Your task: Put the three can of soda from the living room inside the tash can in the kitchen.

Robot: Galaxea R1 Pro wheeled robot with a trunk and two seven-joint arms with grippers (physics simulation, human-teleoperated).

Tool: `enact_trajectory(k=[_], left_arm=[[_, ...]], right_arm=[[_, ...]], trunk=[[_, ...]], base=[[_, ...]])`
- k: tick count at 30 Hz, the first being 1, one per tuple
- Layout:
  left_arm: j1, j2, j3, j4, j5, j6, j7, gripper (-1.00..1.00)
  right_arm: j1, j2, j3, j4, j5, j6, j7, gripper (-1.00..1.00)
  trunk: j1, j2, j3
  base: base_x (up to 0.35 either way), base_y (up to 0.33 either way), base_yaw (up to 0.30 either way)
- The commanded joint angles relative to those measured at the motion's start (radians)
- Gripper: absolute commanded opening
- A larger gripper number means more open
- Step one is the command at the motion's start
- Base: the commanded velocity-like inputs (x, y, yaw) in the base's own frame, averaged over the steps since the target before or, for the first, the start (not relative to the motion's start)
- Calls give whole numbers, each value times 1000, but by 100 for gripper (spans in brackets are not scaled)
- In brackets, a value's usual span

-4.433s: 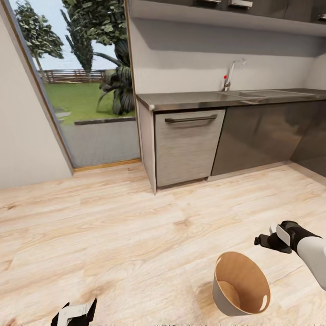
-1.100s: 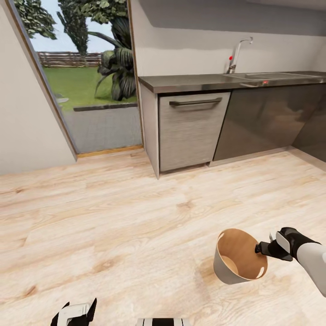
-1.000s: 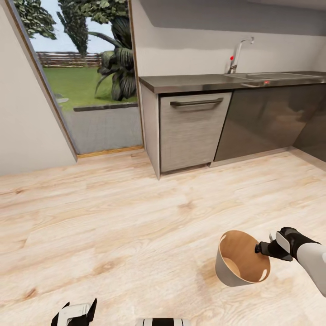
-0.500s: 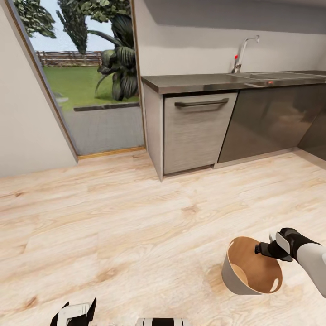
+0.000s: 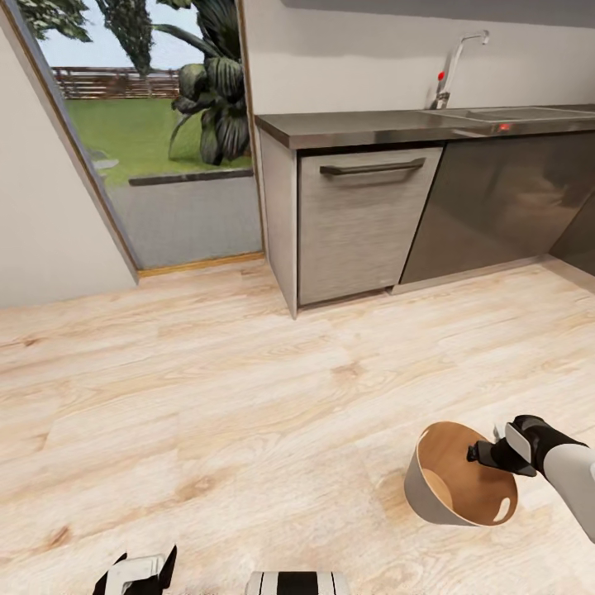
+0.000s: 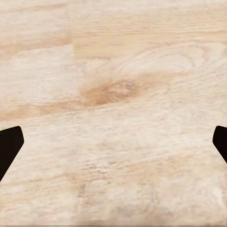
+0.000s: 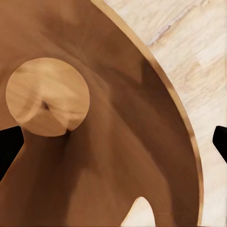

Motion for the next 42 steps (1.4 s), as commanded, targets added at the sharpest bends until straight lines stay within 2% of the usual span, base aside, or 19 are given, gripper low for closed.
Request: enact_trajectory(k=[1,42], left_arm=[[0,0,0,0,0,0,0,100],[1,0,-1,-1,1,-1,-3,100]], right_arm=[[0,-1,0,-1,0,0,0,100],[12,2,0,-6,1,-1,0,100]], trunk=[[0,0,0],[0,0,0]], base=[[0,0,0],[-19,-32,0]])
